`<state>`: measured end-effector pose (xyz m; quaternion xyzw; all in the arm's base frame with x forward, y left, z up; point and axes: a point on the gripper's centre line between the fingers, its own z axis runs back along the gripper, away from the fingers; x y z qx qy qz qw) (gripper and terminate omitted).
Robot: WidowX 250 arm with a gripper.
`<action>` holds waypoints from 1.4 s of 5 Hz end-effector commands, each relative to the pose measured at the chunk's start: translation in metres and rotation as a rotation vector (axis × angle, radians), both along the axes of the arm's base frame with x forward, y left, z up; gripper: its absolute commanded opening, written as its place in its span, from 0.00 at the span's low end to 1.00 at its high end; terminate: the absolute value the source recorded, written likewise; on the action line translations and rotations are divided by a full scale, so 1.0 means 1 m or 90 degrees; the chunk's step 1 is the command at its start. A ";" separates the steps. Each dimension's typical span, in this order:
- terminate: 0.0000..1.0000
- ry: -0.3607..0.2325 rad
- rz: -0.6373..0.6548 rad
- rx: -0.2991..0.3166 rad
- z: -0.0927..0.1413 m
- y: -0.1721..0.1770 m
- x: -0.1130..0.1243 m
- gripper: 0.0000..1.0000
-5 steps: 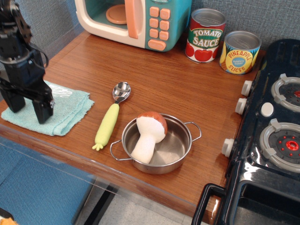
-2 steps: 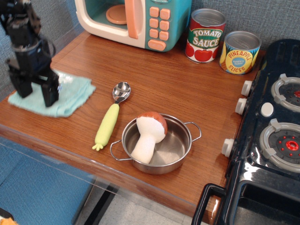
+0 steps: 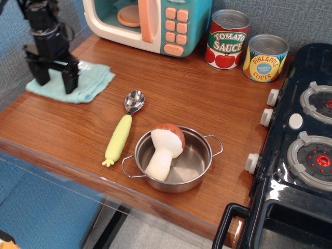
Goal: Place the blue cloth in front of the microwave.
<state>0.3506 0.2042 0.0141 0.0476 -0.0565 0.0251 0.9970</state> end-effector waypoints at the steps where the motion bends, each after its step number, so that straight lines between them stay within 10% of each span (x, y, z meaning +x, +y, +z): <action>1: 0.00 -0.012 -0.052 -0.009 0.000 -0.038 0.051 1.00; 3: 0.00 -0.007 -0.012 0.008 0.011 -0.032 0.062 1.00; 5: 0.00 -0.088 -0.005 0.036 0.105 -0.045 0.077 1.00; 7: 0.00 -0.107 -0.022 0.048 0.128 -0.056 0.063 1.00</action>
